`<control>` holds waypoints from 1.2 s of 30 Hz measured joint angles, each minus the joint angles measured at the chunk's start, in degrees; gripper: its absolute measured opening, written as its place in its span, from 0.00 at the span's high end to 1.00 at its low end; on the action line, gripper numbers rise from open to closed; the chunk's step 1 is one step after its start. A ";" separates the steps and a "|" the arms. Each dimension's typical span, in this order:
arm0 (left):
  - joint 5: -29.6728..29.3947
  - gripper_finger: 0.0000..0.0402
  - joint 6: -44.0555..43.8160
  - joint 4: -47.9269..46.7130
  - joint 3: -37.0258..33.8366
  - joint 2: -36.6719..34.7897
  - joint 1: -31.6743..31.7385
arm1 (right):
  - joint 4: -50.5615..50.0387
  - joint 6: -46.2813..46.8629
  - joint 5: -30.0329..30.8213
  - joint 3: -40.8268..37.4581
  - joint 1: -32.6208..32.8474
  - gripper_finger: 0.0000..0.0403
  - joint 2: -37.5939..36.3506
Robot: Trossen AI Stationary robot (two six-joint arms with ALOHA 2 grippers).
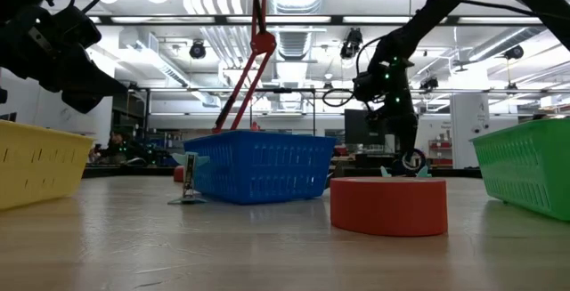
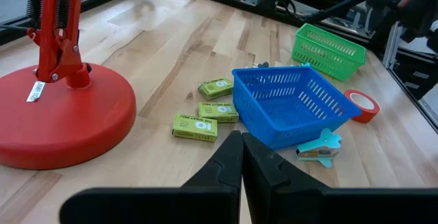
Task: Pick and place Stapler, Stapler remover, tape
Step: Put the blue tape into the green bin
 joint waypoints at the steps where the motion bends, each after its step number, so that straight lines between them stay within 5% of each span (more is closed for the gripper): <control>1: 0.00 0.98 0.02 0.00 0.00 0.00 0.01 | -0.50 0.44 -0.46 0.00 -0.01 0.76 -0.39; 15: 0.00 0.98 0.01 0.00 0.00 0.00 0.00 | -4.55 15.01 -11.51 -0.02 1.43 0.74 -9.60; 36: 0.00 0.98 0.02 0.00 0.00 0.00 0.00 | -10.59 29.49 -15.55 -0.68 17.47 0.74 -24.25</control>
